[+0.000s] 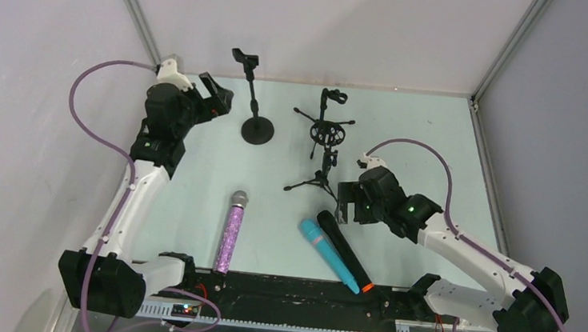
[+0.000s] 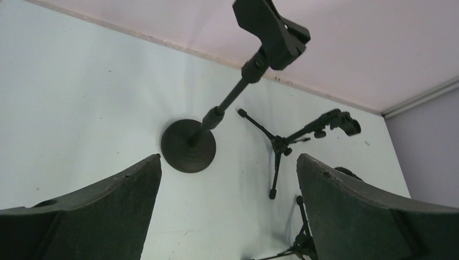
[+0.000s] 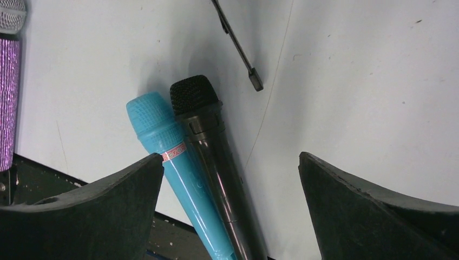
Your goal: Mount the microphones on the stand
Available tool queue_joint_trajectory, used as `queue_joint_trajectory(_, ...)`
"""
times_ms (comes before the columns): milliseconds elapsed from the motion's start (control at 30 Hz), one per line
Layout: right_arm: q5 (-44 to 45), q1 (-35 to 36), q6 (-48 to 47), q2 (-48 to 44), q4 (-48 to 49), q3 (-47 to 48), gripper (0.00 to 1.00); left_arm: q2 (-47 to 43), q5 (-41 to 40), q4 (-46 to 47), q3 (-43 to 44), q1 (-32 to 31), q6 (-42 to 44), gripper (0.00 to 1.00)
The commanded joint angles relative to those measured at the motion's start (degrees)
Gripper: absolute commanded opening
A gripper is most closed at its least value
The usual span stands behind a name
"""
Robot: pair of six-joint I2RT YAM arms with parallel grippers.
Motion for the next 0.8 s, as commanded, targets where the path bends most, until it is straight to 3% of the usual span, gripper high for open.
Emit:
queue_joint_trajectory(0,-3.1,0.3,-0.7,0.8,1.3,-1.3,1.0,-1.0,4.4,6.9,-0.6,0.3,1.6,0.98)
queue_joint_trajectory(433,-1.2,5.7,1.9,11.2,3.6,-4.2,0.88,-0.9,5.2,7.1,-1.9,0.5,2.2,0.98)
queue_joint_trajectory(767,2.3,8.8,6.1,19.5,5.3,-4.3,0.7,-0.2,5.5,7.1,-2.0,0.5,2.2,0.98)
